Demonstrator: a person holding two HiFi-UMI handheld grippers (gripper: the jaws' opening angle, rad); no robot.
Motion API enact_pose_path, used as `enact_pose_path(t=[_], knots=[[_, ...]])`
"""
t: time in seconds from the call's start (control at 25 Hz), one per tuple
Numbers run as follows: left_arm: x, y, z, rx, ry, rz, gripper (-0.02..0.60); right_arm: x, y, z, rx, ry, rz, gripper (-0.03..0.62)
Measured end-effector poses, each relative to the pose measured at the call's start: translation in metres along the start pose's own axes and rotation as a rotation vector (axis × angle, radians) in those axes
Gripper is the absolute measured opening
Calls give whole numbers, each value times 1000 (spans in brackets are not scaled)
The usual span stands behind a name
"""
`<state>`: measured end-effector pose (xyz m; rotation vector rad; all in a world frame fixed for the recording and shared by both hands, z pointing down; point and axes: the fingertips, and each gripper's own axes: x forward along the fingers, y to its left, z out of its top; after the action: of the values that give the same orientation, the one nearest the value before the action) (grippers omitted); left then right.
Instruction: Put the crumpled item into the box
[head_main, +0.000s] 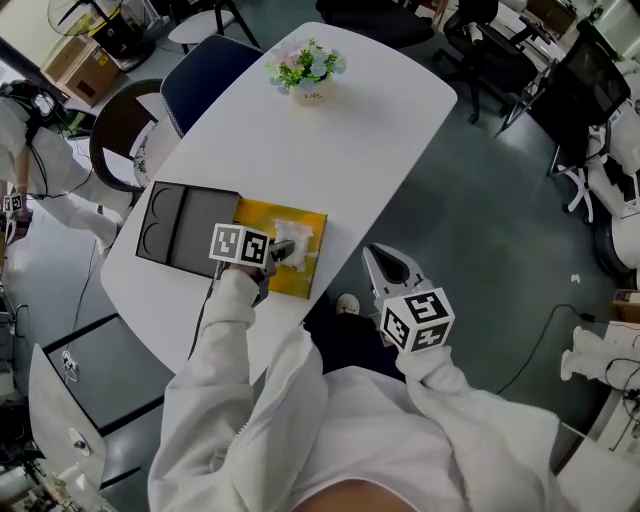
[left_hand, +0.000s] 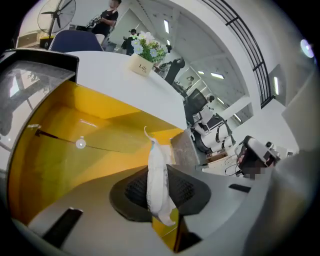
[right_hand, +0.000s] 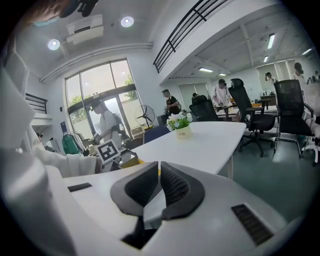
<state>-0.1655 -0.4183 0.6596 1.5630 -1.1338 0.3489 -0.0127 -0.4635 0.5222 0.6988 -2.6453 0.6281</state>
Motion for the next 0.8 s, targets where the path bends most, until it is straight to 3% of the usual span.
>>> enact_pose_path(t=[0.28, 0.56, 0.68, 0.8], knots=[[8, 2, 2, 209, 53, 133, 100, -1, 0, -5, 9, 4, -16, 38], [-8, 14, 11, 454, 53, 405, 281, 0, -2, -3, 17, -5, -22, 38], [-15, 8, 11, 488, 41, 419, 313, -1, -4, -2, 21, -10, -28, 38], [-26, -8, 15, 470, -10, 377, 325, -3, -11, 0, 32, -18, -43, 38]])
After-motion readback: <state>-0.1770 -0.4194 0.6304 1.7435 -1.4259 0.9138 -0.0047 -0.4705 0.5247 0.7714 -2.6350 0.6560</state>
